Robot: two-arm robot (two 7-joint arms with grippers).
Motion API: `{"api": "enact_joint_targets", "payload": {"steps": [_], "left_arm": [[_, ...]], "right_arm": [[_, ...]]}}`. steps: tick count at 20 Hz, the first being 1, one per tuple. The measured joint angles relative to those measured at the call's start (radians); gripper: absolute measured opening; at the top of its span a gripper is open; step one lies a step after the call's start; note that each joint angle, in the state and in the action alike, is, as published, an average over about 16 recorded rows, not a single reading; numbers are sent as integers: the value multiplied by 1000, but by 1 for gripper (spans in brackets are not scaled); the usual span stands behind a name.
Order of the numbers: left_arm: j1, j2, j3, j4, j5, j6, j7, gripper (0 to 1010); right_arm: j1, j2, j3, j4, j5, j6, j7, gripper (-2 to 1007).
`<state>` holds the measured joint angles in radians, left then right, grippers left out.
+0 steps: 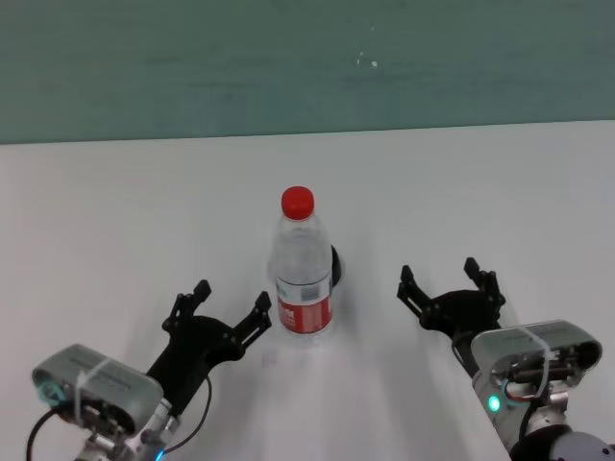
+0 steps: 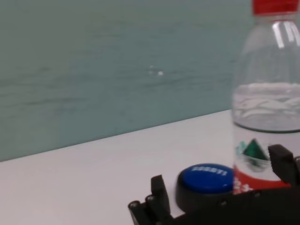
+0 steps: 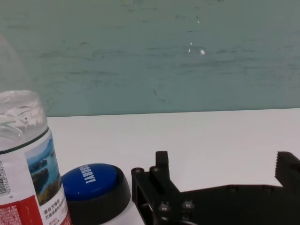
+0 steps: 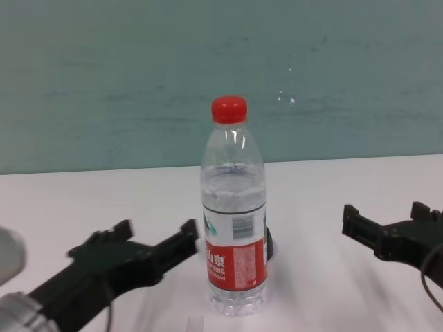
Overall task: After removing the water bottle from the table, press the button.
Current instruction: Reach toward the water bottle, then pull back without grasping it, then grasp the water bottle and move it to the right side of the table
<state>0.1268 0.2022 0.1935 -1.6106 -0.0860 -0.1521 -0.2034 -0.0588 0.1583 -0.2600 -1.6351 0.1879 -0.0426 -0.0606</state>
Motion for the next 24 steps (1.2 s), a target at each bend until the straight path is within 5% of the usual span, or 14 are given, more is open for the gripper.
{"api": "enact_joint_targets", "payload": {"steps": [12, 24], "left_arm": [[92, -2, -79, -78, 22, -1, 52, 1003], [53, 8, -116, -53, 45, -12, 33, 1003]], "right_arm": [[0, 0, 0, 0, 0, 0, 0, 1002], [0, 0, 0, 0, 0, 0, 0, 1002]]}}
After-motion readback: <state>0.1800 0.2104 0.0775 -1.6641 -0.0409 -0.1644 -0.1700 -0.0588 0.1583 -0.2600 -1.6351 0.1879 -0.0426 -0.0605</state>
